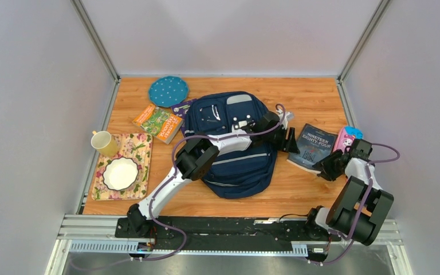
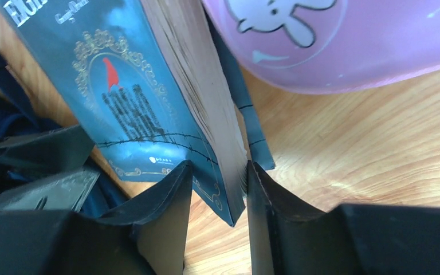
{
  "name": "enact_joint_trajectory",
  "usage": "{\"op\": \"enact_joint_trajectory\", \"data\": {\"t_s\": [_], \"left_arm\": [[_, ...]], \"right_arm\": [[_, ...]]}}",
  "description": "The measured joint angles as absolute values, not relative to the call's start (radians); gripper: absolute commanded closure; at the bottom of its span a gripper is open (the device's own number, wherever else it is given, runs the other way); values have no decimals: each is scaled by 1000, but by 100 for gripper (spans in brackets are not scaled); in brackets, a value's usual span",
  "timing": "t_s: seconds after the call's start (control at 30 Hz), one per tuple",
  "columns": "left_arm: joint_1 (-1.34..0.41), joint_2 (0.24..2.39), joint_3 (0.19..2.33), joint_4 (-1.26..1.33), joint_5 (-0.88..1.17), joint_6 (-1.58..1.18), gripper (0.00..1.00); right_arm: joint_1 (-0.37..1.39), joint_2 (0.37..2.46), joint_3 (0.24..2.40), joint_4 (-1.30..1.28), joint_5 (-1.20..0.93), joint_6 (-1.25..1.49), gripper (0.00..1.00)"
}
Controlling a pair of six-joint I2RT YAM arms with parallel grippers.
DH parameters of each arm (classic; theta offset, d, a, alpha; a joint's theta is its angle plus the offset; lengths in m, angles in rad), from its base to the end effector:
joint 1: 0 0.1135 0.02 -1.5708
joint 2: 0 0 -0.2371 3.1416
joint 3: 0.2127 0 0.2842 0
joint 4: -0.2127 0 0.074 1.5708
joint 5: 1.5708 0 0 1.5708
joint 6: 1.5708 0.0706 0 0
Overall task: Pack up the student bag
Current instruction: Pick up the book from the center of the board.
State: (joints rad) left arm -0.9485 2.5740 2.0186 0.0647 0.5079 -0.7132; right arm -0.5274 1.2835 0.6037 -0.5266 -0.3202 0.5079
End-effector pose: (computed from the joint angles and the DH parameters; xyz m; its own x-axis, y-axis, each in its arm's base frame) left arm 0.3261 -0.5135 0.0815 -0.8358 0.1844 -0.5171 0.5463 0.3721 -0.7504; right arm 0.2331 -0.1101 0.0812 -0.5203 0.8372 -0.1684 0.7254 0.5373 0.4303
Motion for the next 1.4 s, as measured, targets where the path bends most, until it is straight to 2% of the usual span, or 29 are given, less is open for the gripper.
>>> {"op": "enact_joint_trajectory", "data": {"t_s": [0.03, 0.1, 0.17, 0.3, 0.33, 0.47, 0.57, 0.83, 0.9, 1.07, 1.4], "left_arm": [[-945, 2576, 2019, 68, 512, -719, 45], [-940, 2579, 2019, 67, 508, -723, 50], [-937, 2581, 2019, 67, 507, -728, 52], [-937, 2582, 2017, 63, 499, -730, 59], [-937, 2582, 2017, 63, 496, -730, 60], [-937, 2583, 2017, 58, 496, -733, 64], [-937, 2583, 2016, 53, 496, -735, 64], [-945, 2532, 1960, 51, 500, -712, 34], [-952, 2500, 1936, 18, 498, -693, 22], [-954, 2342, 1826, -51, 472, -633, 22], [-839, 1819, 1485, -6, 398, -590, 21]], "right_arm": [[-527, 1275, 602, -526, -331, 507, 65], [-528, 1259, 602, -526, -358, 504, 54], [-529, 1245, 602, -524, -386, 501, 52], [-527, 1223, 602, -511, -434, 500, 55], [-527, 1222, 602, -508, -441, 500, 58], [-527, 1229, 602, -495, -472, 501, 100], [-528, 1243, 602, -490, -474, 493, 100], [-522, 1202, 627, -534, -505, 492, 100], [-519, 1170, 633, -541, -525, 500, 100], [-517, 1081, 636, -552, -602, 550, 100], [-510, 888, 721, -591, -766, 674, 100]]}}
